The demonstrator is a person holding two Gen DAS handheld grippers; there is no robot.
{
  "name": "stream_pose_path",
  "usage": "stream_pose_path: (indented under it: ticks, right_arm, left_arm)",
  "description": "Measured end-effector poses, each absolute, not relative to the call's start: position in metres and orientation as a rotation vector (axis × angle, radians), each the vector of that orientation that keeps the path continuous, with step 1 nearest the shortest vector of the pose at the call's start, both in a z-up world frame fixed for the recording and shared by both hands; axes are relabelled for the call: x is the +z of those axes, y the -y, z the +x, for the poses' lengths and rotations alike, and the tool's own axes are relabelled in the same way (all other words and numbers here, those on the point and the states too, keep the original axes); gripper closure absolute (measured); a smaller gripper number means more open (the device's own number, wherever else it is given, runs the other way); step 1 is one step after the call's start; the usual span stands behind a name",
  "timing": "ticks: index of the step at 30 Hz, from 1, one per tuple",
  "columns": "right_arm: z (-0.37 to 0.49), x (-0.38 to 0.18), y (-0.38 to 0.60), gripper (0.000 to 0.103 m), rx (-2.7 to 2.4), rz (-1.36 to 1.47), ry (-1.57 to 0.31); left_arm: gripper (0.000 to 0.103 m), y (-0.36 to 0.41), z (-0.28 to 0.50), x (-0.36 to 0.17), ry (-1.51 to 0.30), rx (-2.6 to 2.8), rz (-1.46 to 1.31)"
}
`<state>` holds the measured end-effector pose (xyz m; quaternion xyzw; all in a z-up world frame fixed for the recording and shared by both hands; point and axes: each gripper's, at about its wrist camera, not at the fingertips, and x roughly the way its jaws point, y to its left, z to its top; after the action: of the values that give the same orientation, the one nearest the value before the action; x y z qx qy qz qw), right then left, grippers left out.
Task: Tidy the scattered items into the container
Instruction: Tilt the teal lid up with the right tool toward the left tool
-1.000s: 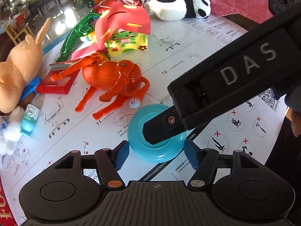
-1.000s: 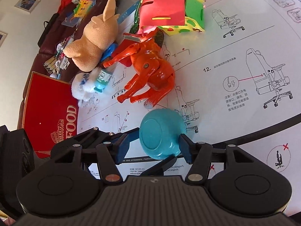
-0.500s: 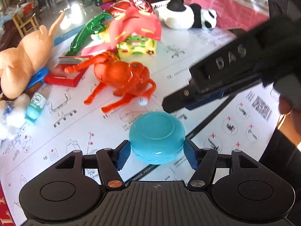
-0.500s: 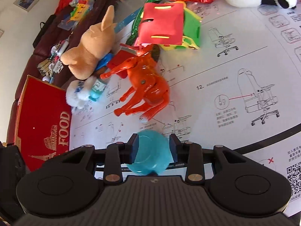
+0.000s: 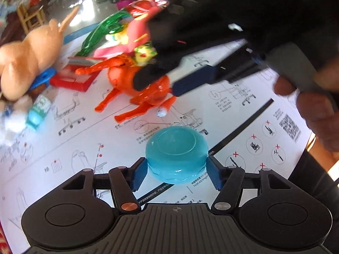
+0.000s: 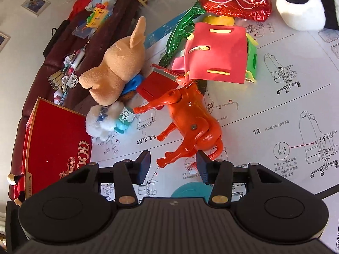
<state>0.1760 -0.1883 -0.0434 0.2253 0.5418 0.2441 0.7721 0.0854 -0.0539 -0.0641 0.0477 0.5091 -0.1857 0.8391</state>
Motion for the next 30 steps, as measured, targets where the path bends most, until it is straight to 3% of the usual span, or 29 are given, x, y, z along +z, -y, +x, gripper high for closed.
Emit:
stream_pose_path:
  ticks: [7,12,15,17,30]
  right_arm:
    - [0.151,-0.072,0.216,0.045,0.484,0.515,-1.294]
    - [0.135,-0.092,0.22,0.041,0.51,0.667,-1.39]
    - [0.134,-0.084,0.215,0.038,0.513,0.68,-1.365]
    - [0.134,-0.073,0.213,0.039,0.542,0.668,-1.335]
    - [0.132,-0.054,0.185,0.038,0.637,0.622,-1.313]
  left_arm:
    - [0.04,0.032,0.097,-0.07,-1.13,-0.357,-0.078]
    - [0.04,0.043,0.093,-0.067,-1.131,-0.405,-0.063]
    - [0.035,0.05,0.086,-0.068,-1.132,-0.417,-0.012]
    - [0.039,0.054,0.081,-0.07,-1.151,-0.446,-0.009]
    - [0.039,0.046,0.074,-0.069,-1.135,-0.397,0.001]
